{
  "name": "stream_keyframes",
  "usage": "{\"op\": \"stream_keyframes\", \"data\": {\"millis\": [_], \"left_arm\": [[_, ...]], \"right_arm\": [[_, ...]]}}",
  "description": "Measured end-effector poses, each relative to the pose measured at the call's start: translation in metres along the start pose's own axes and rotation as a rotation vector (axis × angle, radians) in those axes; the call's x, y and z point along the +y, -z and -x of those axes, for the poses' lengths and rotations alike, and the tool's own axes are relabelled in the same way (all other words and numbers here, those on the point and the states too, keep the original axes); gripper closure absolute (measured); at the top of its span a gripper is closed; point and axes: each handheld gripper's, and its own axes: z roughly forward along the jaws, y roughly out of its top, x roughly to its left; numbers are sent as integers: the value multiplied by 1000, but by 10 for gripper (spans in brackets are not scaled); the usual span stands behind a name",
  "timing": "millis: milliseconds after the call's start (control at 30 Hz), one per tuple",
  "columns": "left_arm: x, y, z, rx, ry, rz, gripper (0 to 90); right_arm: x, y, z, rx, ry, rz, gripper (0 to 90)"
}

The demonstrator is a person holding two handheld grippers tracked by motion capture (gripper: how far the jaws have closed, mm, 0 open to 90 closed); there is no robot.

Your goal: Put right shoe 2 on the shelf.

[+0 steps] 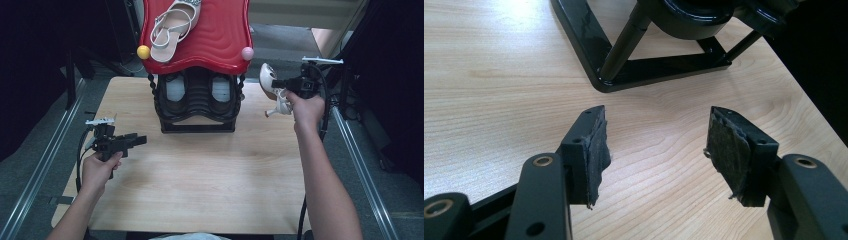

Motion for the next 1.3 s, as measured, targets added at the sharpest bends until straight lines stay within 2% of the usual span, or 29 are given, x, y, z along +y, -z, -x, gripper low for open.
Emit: {"op": "stream_keyframes", "data": {"millis": [100, 233, 633, 1000, 1300], "left_arm": [[0, 0, 0, 5, -14, -8, 416], [0, 0, -1, 2, -13, -13, 416], [1, 1, 0, 7, -10, 1, 416], [0, 0, 1, 5, -6, 1, 417], [0, 0, 2, 2, -6, -3, 417]], "right_arm": [[7, 3, -6, 5, 10, 0, 882], [17, 8, -13, 22, 7, 3, 882], [44, 28, -37, 27, 33, 30, 881], [68, 45, -62, 32, 50, 78, 882], [88, 56, -86, 66, 57, 137, 881]]}}
